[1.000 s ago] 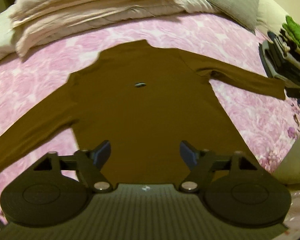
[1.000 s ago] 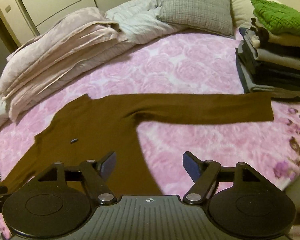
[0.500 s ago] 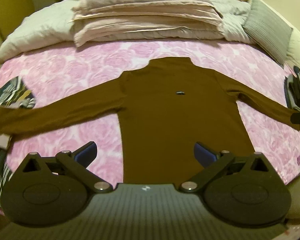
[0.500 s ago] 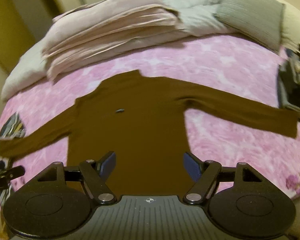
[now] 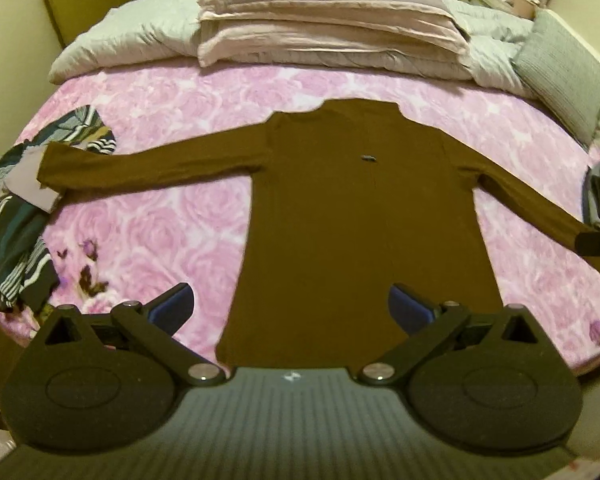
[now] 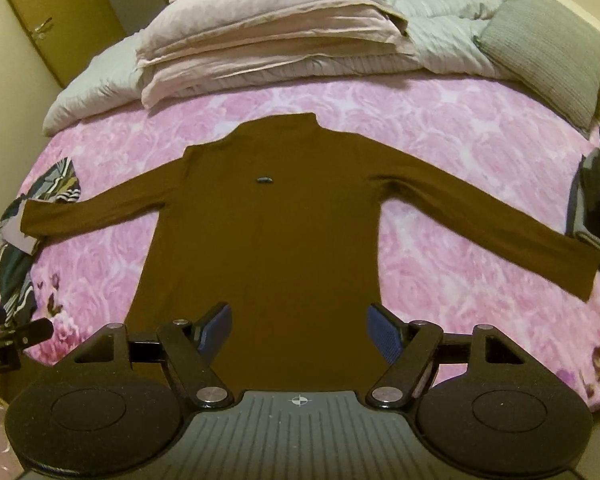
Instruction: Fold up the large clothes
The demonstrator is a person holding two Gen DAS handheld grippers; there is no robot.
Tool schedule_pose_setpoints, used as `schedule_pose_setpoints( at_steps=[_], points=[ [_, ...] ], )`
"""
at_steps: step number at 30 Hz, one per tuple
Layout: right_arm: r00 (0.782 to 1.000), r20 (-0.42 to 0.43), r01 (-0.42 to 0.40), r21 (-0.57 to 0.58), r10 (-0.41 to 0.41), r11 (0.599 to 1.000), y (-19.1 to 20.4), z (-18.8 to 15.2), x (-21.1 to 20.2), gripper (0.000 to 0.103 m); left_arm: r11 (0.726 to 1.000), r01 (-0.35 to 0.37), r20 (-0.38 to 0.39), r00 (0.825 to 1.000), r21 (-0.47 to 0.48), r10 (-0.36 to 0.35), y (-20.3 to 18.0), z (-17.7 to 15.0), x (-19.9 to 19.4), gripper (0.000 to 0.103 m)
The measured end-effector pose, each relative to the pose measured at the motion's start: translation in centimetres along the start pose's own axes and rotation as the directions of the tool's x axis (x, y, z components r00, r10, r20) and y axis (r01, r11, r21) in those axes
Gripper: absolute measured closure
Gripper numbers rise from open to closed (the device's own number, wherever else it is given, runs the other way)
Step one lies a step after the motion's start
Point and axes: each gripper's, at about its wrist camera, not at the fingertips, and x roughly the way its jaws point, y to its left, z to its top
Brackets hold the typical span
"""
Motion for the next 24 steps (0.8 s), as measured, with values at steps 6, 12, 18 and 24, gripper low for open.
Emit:
schedule_pose_setpoints(
  at_steps=[6,12,18,24],
  points=[
    [0.999,-0.016,0.029,0.032,-0.028,0.999,0.5,-1.3,-0.8,0.032,0.998,0.004,-0.024,1.0,0.058,-0.002,-1.4,-0.4,-0.3,0.001],
    [0.998,-0.029,0.055,0.016,-0.054,0.998,1.3,-2.2,-0.7,0.032,0.995,0.027,-0.038,0.999,0.095,-0.023,-2.0,-0.7,0.3,0.001],
    [0.996,-0.064,0.066,0.024,-0.065,0.998,1.6,-3.3,-0.2,0.032,0.992,0.047,-0.058,0.998,0.118,-0.04,-2.4,-1.3,0.8,0.001],
    [0.995,-0.071,0.066,0.025,-0.064,0.997,2.0,-3.6,-0.1,0.032,0.99,0.052,-0.057,0.997,0.129,-0.045,-2.4,-1.2,0.8,0.001]
  ],
)
